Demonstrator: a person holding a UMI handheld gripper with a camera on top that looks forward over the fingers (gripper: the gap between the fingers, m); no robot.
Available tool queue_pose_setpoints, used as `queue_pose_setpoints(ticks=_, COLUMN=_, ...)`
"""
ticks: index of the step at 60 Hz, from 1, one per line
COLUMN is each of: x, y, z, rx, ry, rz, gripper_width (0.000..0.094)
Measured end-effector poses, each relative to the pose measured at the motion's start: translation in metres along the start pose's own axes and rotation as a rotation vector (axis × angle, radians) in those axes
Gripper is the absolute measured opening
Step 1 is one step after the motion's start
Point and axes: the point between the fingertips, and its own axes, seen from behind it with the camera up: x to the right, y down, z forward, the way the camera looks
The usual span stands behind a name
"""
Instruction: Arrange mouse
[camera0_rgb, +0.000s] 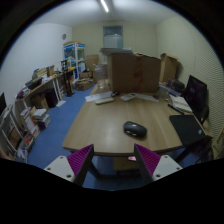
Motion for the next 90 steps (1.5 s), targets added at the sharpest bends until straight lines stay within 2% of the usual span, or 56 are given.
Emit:
queue_pose_setpoints(ticks=12, x=0.084, y=0.013, z=0.066, rx=-0.024, ry=-0.009, rz=-0.017, gripper_width=0.0824)
queue_pose_setpoints(ticks=23, x=0.105, y=0.021, z=0.125, rx=-0.051, ry=-0.072, rz=-0.112, gripper_width=0.0833)
queue_pose_setpoints(ticks=27, x=0.099, y=0.01, z=0.138, rx=-0.022, ry=-0.106, rz=-0.091, gripper_width=0.0828)
queue_pose_setpoints(ticks=41, x=0.099, y=-0.019, z=0.174, rx=0.04, ry=-0.086, rz=-0.073, gripper_width=0.0814)
queue_pose_setpoints(ticks=46, x=0.099, y=-0.026, z=0.185, rx=0.043, ry=-0.055, rz=-0.053, gripper_width=0.0744)
queue_pose_setpoints(ticks=47, x=0.099, y=-0.027, z=0.186, rx=0.044, ry=-0.046, rz=-0.046, gripper_width=0.0764)
queue_pose_setpoints(ticks=48, x=0.099, y=-0.028, z=0.187, rx=0.046, ry=-0.036, rz=-0.039, gripper_width=0.0727)
queue_pose_setpoints(ticks=51, x=0.1, y=-0.03, z=0.19, rx=0.051, ry=-0.011, rz=-0.023, gripper_width=0.0515)
queue_pose_setpoints(ticks=55, x=0.1, y=-0.028, z=0.191, rx=0.025, ry=0.025, rz=-0.016, gripper_width=0.0482)
queue_pose_setpoints(ticks=62, x=0.101, y=-0.024, z=0.19, rx=-0.075, ry=0.069, rz=0.021, gripper_width=0.0437)
queue_pose_setpoints(ticks=69, x=0.101, y=-0.023, z=0.189, rx=-0.125, ry=0.067, rz=0.055, gripper_width=0.0441)
queue_pose_setpoints(ticks=72, x=0.1, y=-0.027, z=0.187, rx=-0.133, ry=0.05, rz=0.061, gripper_width=0.041)
queue_pose_setpoints(ticks=79, x=0.112, y=-0.074, z=0.163, rx=-0.041, ry=0.011, rz=0.009, gripper_width=0.0397)
queue_pose_setpoints(ticks=85, x=0.152, y=-0.152, z=0.12, rx=0.128, ry=-0.01, rz=-0.026, gripper_width=0.0397)
queue_pose_setpoints(ticks=90, x=0.22, y=-0.212, z=0.083, rx=0.256, ry=0.029, rz=-0.04, gripper_width=0.0395)
